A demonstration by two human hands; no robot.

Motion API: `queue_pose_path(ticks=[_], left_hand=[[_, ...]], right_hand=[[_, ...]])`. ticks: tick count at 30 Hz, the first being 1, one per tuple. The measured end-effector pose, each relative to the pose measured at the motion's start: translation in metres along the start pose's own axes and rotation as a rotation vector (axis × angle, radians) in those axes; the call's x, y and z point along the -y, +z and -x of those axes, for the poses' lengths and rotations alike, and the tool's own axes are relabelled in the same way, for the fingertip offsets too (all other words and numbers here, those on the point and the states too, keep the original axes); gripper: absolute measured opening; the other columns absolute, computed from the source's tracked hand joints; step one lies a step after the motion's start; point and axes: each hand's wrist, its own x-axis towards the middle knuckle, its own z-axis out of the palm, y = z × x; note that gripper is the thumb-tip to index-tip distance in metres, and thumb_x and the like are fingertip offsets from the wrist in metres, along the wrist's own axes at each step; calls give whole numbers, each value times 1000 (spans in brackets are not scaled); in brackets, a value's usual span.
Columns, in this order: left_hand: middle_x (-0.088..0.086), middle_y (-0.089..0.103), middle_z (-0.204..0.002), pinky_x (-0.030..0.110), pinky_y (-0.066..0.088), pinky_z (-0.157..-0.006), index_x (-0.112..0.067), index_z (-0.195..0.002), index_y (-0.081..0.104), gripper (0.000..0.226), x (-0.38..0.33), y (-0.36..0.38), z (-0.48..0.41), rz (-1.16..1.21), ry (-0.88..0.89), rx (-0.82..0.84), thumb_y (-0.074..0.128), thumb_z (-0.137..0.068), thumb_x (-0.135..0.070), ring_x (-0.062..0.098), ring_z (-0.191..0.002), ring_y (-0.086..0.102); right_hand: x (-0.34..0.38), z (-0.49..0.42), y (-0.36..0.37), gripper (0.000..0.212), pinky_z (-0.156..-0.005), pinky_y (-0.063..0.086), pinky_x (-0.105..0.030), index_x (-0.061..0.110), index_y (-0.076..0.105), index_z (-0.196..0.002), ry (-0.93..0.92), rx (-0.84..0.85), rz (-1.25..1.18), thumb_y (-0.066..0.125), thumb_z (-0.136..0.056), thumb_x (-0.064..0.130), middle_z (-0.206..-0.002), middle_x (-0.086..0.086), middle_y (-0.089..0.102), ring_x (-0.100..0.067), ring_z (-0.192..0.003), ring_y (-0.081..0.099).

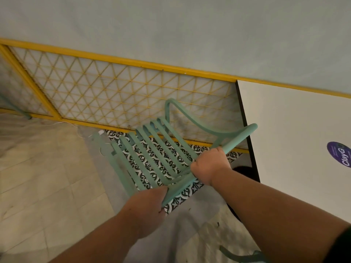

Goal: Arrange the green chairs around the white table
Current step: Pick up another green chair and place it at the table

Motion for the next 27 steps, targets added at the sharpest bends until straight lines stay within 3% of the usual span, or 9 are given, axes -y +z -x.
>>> queue_pose_path(ticks=[2, 6, 9, 13, 18, 21, 24, 27], left_hand=[[-11, 55, -77, 20, 35, -56, -36, -100, 46, 13, 8, -6, 4, -39, 1, 34, 53, -93, -27, 4, -66, 53], [-12, 55, -75, 18, 33, -56, -41, -88, 42, 21, 33, -24, 12, -77, -19, 82, 55, -91, -25, 2, -64, 52], [-11, 55, -76, 18, 33, -57, -34, -95, 50, 10, 49, -34, 15, -111, -20, 114, 54, -87, -28, 4, -65, 52], [-11, 58, -78, 25, 44, -63, -39, -98, 52, 20, 67, -40, 16, -98, -5, 133, 50, -78, -35, 7, -71, 57], [-14, 59, -81, 18, 39, -64, -38, -97, 54, 22, 75, -47, 17, -135, -40, 157, 48, -76, -37, 6, -76, 58], [-13, 61, -86, 26, 48, -72, -36, -103, 56, 29, 70, -43, 15, -168, -73, 165, 46, -75, -40, 10, -82, 61], [-12, 62, -88, 30, 53, -79, -36, -102, 56, 21, 56, -42, 9, -199, -154, 167, 53, -82, -42, 12, -85, 63], [-12, 58, -88, 32, 53, -77, -33, -96, 59, 18, 29, -41, -6, -324, -151, 62, 56, -86, -48, 10, -82, 60]], right_hand=[[7, 6, -2, 18, -110, 34, -67, 18, 53, -83, -20, -2, 8, 61, -99, 23, -81, -5, 58, -37, -92, 59], [28, 7, -7, 19, -105, 37, -66, 20, 48, -84, -44, -24, -20, 58, -100, 18, -80, -5, 58, -35, -83, 58], [39, 7, -9, 13, -105, 36, -65, 22, 49, -90, -39, -29, -84, 58, -100, 21, -81, -5, 59, -36, -85, 57], [46, 9, -11, 13, -100, 39, -63, 19, 47, -96, -59, -43, -89, 58, -100, 24, -79, -5, 60, -35, -78, 56], [54, 7, -15, 8, -95, 40, -59, 20, 48, -96, -73, -32, -139, 54, -101, 21, -83, -7, 60, -36, -81, 56], [51, 6, -12, 8, -97, 40, -61, 22, 50, -95, -56, -42, -154, 55, -101, 23, -84, -6, 60, -37, -83, 56], [51, 5, -11, 9, -101, 37, -66, 23, 51, -93, -43, -40, -154, 56, -101, 24, -83, -4, 60, -36, -84, 56], [51, 4, -13, 8, -106, 28, -74, 22, 53, -93, -44, -2, -155, 54, -101, 22, -82, -4, 61, -36, -81, 57]])
